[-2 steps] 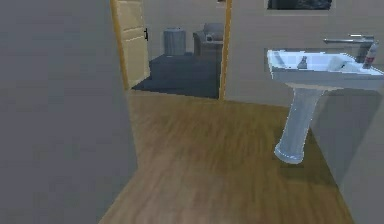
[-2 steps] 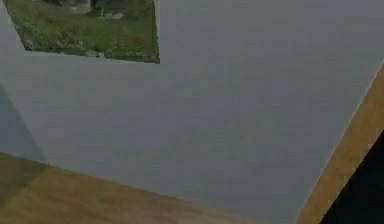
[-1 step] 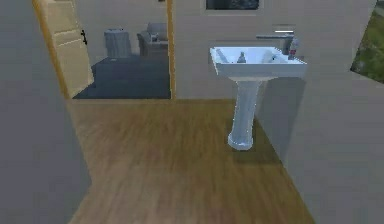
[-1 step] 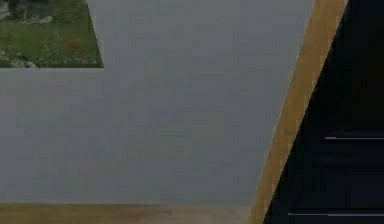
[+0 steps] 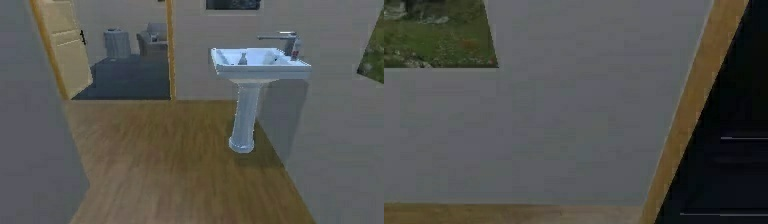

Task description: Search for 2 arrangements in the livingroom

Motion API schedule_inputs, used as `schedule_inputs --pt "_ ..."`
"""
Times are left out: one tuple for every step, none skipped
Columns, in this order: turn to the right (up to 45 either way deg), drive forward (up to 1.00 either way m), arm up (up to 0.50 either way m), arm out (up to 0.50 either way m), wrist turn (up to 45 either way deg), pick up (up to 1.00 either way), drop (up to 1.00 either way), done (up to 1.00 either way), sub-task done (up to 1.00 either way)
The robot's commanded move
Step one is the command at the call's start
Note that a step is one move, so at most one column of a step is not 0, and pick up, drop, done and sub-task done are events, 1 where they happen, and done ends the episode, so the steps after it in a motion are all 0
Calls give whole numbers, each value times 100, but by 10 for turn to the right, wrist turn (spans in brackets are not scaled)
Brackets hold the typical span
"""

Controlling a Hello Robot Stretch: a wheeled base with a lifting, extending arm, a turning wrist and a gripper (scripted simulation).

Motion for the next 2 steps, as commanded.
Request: schedule_inputs --pt "-150 0 0 0 0 0 0 0 0" --pt "0 100 0 0 0 0 0 0 0"
